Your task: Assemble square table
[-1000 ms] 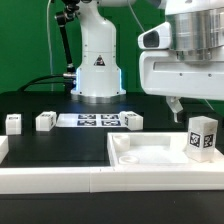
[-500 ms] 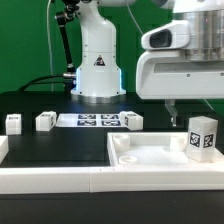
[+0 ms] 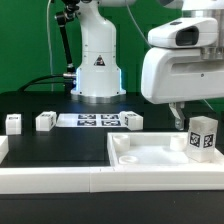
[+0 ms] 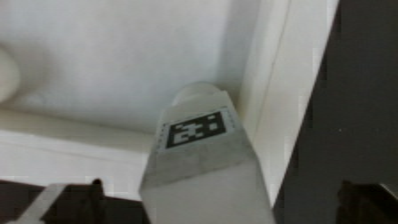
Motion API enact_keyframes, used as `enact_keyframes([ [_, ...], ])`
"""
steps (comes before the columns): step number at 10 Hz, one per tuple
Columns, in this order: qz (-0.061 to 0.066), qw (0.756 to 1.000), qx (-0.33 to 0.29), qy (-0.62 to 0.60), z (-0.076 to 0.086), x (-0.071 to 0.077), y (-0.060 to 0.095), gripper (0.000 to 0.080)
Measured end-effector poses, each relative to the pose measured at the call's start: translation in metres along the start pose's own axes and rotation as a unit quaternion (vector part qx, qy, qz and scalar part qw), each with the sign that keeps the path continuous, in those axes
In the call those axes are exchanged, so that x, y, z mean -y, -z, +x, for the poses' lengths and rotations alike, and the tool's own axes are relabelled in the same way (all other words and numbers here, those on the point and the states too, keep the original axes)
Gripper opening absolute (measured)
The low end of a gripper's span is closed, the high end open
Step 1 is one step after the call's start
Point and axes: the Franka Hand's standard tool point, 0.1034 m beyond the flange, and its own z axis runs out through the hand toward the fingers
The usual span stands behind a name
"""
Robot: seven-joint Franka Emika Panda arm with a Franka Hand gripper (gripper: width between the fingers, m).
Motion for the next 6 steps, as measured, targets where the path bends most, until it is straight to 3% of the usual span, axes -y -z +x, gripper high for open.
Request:
enact_keyframes([
  [2,0.0,0.995,0.001,0.098,-0.0008,-0.0016,-0.0014,0.0649],
  [5,0.001,0.993,0.001,0.119,-0.0009,-0.0016,-0.0016,0.0599],
  [6,0.001,0.993,0.001,0.118,-0.0009,-0.0016,-0.0016,0.0413],
])
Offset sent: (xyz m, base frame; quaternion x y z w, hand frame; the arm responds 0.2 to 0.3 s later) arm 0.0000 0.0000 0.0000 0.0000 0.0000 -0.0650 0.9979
